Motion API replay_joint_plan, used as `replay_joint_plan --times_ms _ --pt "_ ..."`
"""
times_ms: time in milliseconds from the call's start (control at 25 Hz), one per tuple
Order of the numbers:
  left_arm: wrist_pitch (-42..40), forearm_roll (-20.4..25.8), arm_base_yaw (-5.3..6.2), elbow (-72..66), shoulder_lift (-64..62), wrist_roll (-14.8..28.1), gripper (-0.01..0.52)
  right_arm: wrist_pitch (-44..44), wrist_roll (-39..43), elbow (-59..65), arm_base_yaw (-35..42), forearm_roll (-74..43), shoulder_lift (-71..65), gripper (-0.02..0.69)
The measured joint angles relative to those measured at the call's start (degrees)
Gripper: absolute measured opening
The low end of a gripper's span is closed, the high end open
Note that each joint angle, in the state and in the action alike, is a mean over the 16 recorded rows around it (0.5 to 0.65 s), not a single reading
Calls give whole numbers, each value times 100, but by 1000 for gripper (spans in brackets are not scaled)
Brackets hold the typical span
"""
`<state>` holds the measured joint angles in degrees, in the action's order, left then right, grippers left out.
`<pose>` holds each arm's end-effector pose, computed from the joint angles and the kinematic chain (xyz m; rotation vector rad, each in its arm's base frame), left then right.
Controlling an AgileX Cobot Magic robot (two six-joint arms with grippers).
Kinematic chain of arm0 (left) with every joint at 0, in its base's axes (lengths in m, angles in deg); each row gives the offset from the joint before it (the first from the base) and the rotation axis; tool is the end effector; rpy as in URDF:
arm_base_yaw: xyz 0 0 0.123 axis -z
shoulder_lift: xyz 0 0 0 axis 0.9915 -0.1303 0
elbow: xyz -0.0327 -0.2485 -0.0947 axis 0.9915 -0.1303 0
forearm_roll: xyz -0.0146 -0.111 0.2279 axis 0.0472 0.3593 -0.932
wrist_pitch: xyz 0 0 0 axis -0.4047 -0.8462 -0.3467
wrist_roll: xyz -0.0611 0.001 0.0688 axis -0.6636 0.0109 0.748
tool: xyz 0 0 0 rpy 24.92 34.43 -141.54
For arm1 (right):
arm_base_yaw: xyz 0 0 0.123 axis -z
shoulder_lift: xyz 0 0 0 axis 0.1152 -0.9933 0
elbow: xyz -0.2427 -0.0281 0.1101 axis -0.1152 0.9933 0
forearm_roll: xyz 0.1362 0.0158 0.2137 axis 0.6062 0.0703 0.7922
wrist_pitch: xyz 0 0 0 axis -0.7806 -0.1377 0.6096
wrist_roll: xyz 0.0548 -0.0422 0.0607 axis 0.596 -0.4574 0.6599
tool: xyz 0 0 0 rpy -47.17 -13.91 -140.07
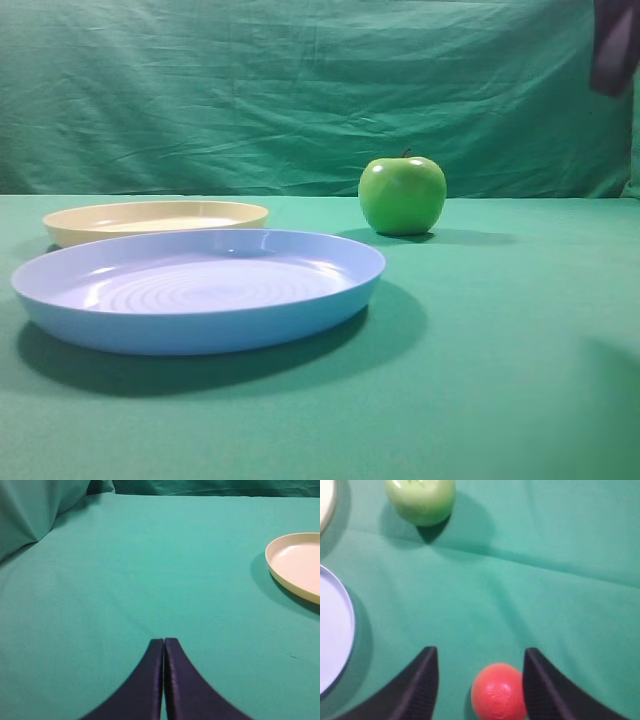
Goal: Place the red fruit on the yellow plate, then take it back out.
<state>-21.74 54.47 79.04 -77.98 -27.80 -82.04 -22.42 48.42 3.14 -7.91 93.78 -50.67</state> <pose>0.0712 0.0154 0.1777 -0.1648 1.8307 0.1319 0.2263 0.0673 0.3219 -0.4055 2.5085 0.2008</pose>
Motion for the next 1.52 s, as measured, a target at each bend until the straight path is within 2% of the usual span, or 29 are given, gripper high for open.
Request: replay_joint_plan --times_ms 200,360,1120,1280,1520 --pt "0 0 0 0 0 2 0 -224 6 16 0 -4 911 58" --pt "0 0 0 0 0 4 0 -322 6 166 0 -7 1619 6" --pt "0 0 0 0 0 10 0 -940 97 1120 9 -41 4710 0" --pt "0 0 0 0 0 10 0 -602 141 1506 102 -133 5255 0" --pt "0 0 0 0 0 10 0 493 185 2518 419 -279 6014 0"
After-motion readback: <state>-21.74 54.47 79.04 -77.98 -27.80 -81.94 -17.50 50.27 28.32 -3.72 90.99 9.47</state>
